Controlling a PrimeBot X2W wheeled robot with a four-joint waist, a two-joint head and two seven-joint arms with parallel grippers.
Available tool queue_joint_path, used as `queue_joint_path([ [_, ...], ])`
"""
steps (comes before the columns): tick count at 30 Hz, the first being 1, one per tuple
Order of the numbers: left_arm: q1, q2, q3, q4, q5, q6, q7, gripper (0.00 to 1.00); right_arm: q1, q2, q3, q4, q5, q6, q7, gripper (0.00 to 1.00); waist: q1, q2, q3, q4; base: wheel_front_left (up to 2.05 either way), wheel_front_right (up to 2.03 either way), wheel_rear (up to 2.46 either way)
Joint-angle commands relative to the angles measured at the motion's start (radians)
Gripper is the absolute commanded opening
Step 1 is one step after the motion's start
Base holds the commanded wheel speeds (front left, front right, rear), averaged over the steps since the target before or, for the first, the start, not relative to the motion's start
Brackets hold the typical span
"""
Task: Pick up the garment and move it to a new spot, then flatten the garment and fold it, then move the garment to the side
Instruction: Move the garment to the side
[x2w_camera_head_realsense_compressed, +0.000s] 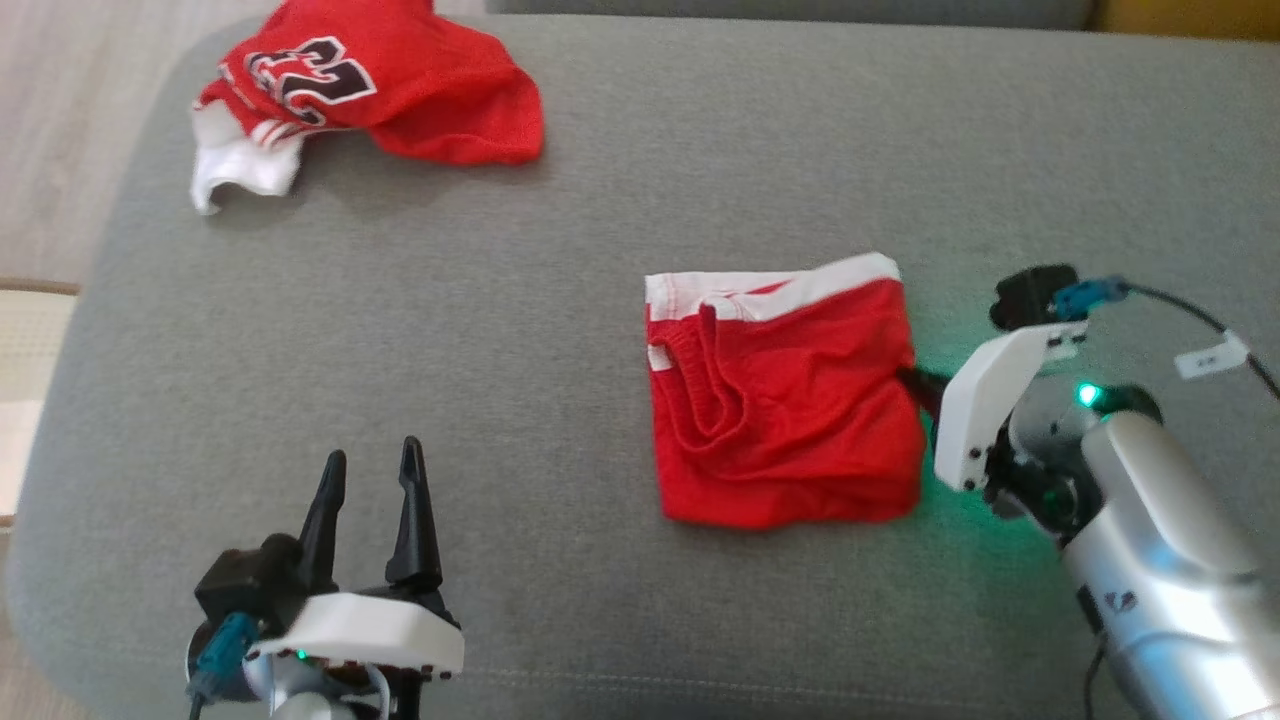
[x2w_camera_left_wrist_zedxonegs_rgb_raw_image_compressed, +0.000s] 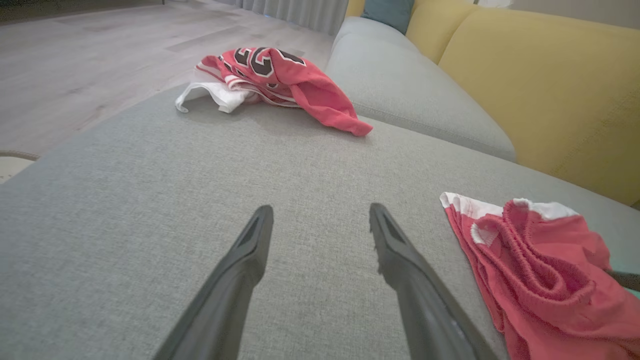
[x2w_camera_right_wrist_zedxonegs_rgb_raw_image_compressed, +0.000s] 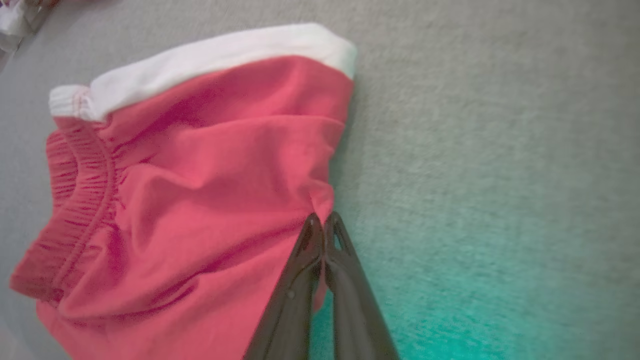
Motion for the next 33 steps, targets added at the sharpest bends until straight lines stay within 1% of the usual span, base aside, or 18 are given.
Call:
queue_joint_path([
  [1,-0.041,-0.004,0.027,-0.036,0.012,0.003,-0.012,1.0,-0.046,-0.016,0.011,-0.032,0.001,0.007,-0.019,0.0,0.0,0.0,0.013,-0.016,0.0,0.0,0.0],
  [5,-0.051,-0.004,0.034,-0.051,0.03,0.0,-0.012,1.0,-0.079,-0.042,0.001,-0.034,-0.009,0.007,-0.056,0.0,0.0,0.0,0.04,-0.066,0.0,0.0,0.0],
  [8,-0.06,-0.004,0.035,-0.061,0.044,-0.006,-0.012,1.0,-0.103,-0.058,-0.008,-0.038,-0.018,0.007,-0.078,0.0,0.0,0.0,0.062,-0.121,0.0,0.0,0.0],
  [14,-0.092,-0.002,0.046,-0.071,0.08,-0.03,-0.012,1.0,-0.154,-0.083,-0.037,-0.065,-0.038,0.007,-0.126,0.0,0.0,0.0,0.109,-0.261,0.0,0.0,0.0],
  [18,-0.118,0.012,0.05,-0.076,0.102,-0.044,-0.012,1.0,-0.192,-0.091,-0.05,-0.078,-0.058,0.007,-0.141,0.0,0.0,0.0,0.145,-0.358,0.0,0.0,0.0],
  [21,-0.133,0.024,0.05,-0.081,0.116,-0.049,-0.012,1.0,-0.221,-0.086,-0.051,-0.084,-0.07,0.007,-0.147,0.0,0.0,0.0,0.176,-0.427,0.0,0.0,0.0],
  [26,-0.159,0.051,0.046,-0.085,0.134,-0.056,-0.003,1.0,-0.265,-0.061,-0.053,-0.068,-0.083,0.007,-0.167,0.0,0.0,0.0,0.221,-0.513,0.0,0.0,0.0],
  [29,-0.173,0.068,0.043,-0.092,0.141,-0.06,0.01,1.0,-0.289,-0.038,-0.049,-0.046,-0.086,0.007,-0.186,0.0,0.0,0.0,0.239,-0.545,0.0,0.0,0.0],
  [33,-0.186,0.082,0.04,-0.106,0.147,-0.061,0.026,1.0,-0.315,-0.016,-0.042,-0.013,-0.09,0.007,-0.212,0.0,0.0,0.0,0.251,-0.562,0.0,0.0,0.0],
])
